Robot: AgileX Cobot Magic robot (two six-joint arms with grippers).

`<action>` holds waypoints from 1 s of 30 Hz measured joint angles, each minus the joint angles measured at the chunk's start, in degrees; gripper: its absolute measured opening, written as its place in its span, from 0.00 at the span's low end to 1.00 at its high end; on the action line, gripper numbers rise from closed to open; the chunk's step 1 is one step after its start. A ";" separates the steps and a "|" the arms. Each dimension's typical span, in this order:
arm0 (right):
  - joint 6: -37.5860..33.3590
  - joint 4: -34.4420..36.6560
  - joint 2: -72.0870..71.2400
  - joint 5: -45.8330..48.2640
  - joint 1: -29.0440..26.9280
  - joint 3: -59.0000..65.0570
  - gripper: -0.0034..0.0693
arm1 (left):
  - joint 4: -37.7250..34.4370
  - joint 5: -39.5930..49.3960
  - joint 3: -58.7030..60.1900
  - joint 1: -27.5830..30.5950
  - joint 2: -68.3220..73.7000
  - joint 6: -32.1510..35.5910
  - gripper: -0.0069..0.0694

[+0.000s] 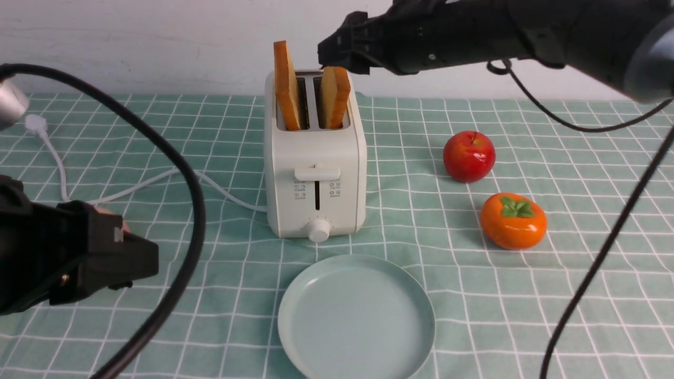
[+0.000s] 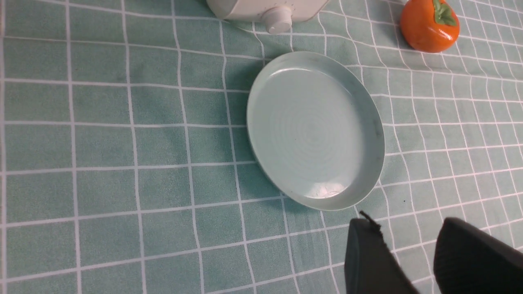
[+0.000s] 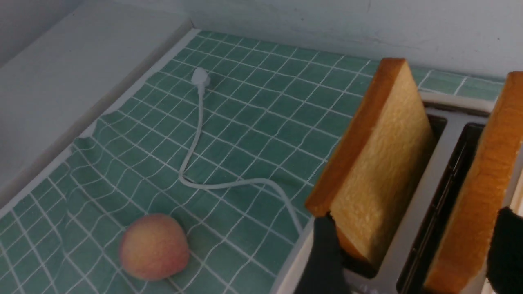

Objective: Take toasted bread from bread machine on blue coffee table place on plate.
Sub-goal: 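Grasp the toast slice in the toaster and pull it up out of the slot with the right gripper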

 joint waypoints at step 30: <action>-1.28 -9.62 -17.43 24.63 -9.41 -2.46 0.17 | 0.27 -0.24 0.00 -0.12 0.00 0.00 0.40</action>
